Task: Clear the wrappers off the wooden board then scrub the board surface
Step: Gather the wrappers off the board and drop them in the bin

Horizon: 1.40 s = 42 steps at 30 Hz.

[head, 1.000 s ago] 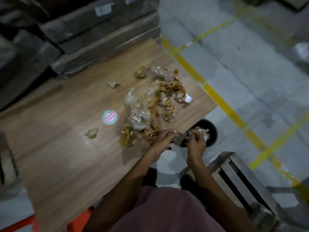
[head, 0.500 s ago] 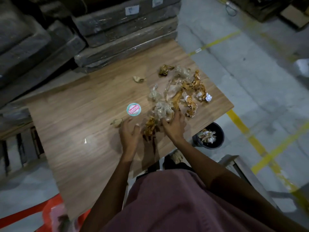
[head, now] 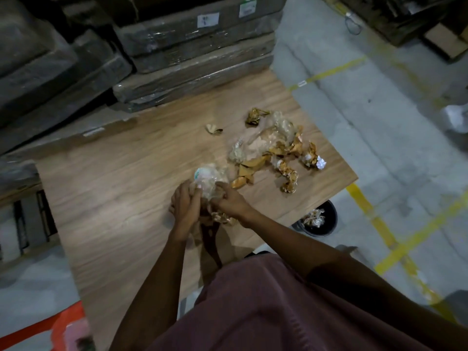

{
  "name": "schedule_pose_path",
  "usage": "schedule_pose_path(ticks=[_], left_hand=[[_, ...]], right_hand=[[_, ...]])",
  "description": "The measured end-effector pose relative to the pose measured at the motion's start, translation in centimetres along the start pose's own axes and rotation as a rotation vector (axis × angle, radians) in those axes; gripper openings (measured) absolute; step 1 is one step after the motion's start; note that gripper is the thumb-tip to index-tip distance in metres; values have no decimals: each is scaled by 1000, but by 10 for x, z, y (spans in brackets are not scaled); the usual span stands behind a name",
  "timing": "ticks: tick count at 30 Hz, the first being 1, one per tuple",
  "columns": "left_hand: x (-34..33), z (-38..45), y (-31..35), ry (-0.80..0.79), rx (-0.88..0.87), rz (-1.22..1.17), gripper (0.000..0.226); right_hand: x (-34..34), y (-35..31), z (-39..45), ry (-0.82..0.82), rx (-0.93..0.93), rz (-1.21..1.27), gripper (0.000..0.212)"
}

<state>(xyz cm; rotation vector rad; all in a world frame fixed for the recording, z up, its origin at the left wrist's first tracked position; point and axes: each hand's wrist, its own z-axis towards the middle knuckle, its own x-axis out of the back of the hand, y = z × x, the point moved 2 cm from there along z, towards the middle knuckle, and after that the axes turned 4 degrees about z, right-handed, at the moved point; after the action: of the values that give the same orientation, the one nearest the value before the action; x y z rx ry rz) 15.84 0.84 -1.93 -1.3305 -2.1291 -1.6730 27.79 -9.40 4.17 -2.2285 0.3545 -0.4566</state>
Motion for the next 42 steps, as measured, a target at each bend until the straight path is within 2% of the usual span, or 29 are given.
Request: schedule_pose_path(ticks=[2,5,7,9,13,16,19,21,25,31,38,42], left_hand=[[2,2,6,37,-19,-87,72],[2,2,6,165,-37,-41,73],[3,-1,0,268,-57,15,78],[1,-7,-9,323,-68,73,86],[-19,-23,-28,271,-137,138,112],[-37,-32,-36,146,-209,248,127],[-42,-27,-40,115,-187,324,124],[-40,-20,-40,132,-126,306,121],[-43,-9,-40,171,-76,257,112],[-52,-8,-28,291,-139,165,95],[-58,-16,6,231,-76,-128,72],[-48,-21,29,341,-65,-341,62]], right_hand=[[10,-22,8,-50,11,-61,55],[38,-57,26,-54,26,-257,36],[59,-79,48,30,76,-441,33],[75,-97,80,146,146,-510,34],[80,-121,149,162,338,-469,53],[72,-112,200,65,333,-591,64],[55,-83,224,-89,304,-710,65],[49,-65,221,-112,335,-751,59],[48,-38,188,-132,452,-669,71],[47,23,138,-158,578,-607,63],[-3,47,97,-25,494,-358,67],[-28,30,91,-14,403,-55,62]])
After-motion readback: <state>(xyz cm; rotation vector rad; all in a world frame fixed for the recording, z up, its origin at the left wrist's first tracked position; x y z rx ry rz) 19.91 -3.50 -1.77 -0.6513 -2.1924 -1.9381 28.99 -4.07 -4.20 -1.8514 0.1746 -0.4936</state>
